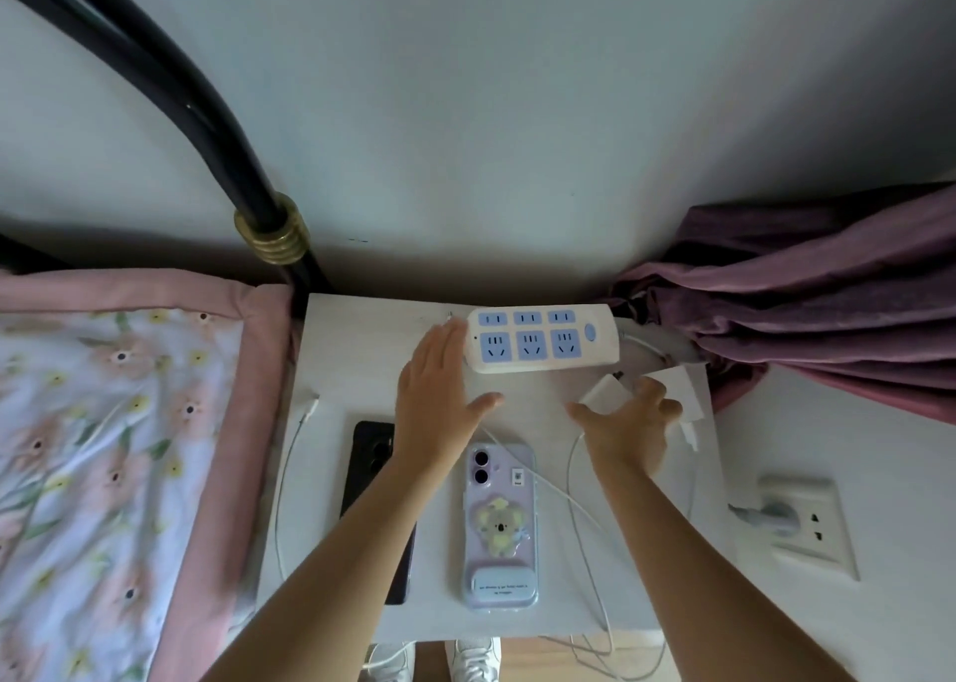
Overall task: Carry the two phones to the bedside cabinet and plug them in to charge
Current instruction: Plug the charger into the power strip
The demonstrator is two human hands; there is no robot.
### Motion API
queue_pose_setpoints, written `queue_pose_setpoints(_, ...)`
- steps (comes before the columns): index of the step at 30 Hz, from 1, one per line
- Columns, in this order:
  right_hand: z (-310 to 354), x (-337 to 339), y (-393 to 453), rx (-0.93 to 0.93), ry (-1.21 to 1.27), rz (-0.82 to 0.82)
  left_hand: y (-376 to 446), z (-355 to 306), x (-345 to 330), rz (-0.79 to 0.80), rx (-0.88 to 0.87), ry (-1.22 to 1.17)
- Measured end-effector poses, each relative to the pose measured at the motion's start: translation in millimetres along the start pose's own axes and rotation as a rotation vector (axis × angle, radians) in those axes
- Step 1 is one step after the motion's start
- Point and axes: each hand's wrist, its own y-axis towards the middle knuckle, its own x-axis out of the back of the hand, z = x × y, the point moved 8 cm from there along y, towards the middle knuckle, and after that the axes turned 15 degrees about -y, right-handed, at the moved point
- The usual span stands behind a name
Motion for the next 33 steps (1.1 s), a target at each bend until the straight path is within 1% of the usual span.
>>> queue_pose_setpoints(3, 2, 5, 2, 0.1, -0.003, -0.007, 26, -7, -5, 0.054, -0.064, 0.021)
queue_pose_setpoints(5, 4, 5, 1, 0.141, -0.02, 0.011, 35, -6, -6, 0.09, -0.065, 0.042)
queue_pose_setpoints(10, 15, -3, -2, 0.112, -0.09, 0.007, 43, -2, -5, 0.132, -0.076, 0.095)
queue_pose_setpoints(14, 17, 1, -7, 0.103, 0.022, -0.012, 45, 2, -2, 0.126, -0.074, 0.073)
queue_pose_setpoints(16, 16, 5, -14, 0.105, 0.16, 0.012, 46, 4, 0, 0.12, -0.057, 0.042)
queue_pose_setpoints(18, 20, 7, -24, 0.158, 0.352, 0.092, 46, 5, 1, 0.098, -0.061, 0.03)
queue_pose_setpoints(19, 26, 8, -29, 0.201, 0.409, 0.144, 46, 4, 1, 0.094, -0.067, 0.041)
queue_pose_setpoints(21, 42, 10, -36, 0.279, 0.46, 0.242, 47, 3, 0, 0.096, -0.067, 0.065)
queue_pose_setpoints(23, 61, 9, -39, 0.317, 0.486, 0.337, 47, 3, 1, 0.089, -0.064, 0.069)
queue_pose_setpoints(25, 80, 6, -39, 0.357, 0.425, 0.401, 46, 4, 3, 0.072, -0.068, 0.065)
queue_pose_setpoints(26, 88, 6, -39, 0.384, 0.359, 0.4, 45, 5, 3, 0.062, -0.072, 0.06)
queue_pose_setpoints(30, 113, 14, -29, 0.515, 0.1, 0.275, 45, 7, 4, 0.034, -0.066, 0.014)
queue_pose_setpoints(33, 131, 18, -27, 0.619, -0.133, 0.273, 46, 9, 5, 0.028, -0.059, 0.006)
